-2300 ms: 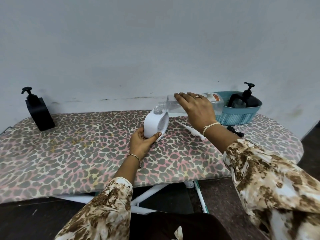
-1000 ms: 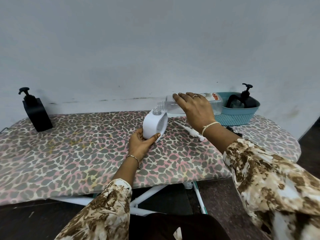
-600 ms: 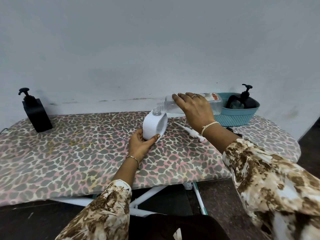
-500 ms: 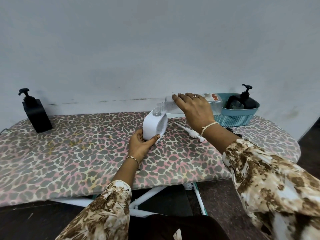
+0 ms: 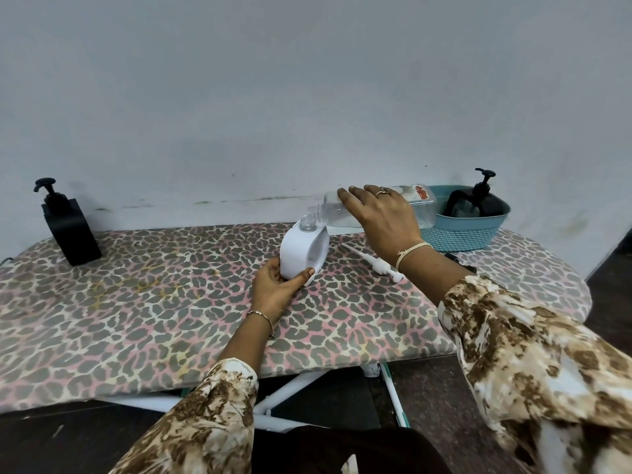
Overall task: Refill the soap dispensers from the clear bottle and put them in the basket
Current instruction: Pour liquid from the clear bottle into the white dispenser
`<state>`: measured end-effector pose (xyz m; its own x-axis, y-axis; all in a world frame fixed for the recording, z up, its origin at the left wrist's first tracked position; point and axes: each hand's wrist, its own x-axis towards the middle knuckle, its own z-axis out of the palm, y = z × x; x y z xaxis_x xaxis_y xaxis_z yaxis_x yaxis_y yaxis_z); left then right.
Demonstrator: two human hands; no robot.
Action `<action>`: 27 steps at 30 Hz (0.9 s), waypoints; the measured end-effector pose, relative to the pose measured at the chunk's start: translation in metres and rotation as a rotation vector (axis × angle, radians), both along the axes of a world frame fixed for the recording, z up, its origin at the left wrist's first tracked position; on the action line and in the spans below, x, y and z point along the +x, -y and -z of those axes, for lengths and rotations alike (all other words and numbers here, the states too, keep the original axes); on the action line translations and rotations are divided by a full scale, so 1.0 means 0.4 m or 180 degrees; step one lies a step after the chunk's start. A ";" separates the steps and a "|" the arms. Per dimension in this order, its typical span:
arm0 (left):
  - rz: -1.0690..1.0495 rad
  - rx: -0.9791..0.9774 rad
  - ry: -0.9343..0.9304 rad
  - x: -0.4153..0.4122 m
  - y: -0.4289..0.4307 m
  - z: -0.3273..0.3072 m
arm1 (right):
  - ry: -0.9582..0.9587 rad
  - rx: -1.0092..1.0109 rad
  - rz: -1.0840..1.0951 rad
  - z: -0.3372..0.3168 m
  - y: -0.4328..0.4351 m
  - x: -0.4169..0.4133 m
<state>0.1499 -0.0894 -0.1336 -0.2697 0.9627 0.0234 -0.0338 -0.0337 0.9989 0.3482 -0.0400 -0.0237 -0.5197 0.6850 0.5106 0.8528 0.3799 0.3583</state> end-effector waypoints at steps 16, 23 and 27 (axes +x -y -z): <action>-0.0018 -0.0026 -0.0051 0.001 0.000 -0.003 | 0.0045 -0.0010 0.0009 -0.001 0.001 0.004; -0.0026 0.0005 -0.0122 -0.002 -0.002 0.003 | 0.0038 0.0035 -0.0014 -0.002 0.002 0.003; -0.0026 -0.0017 -0.0117 -0.003 -0.005 0.005 | 0.0040 0.0063 -0.0012 -0.001 0.003 0.004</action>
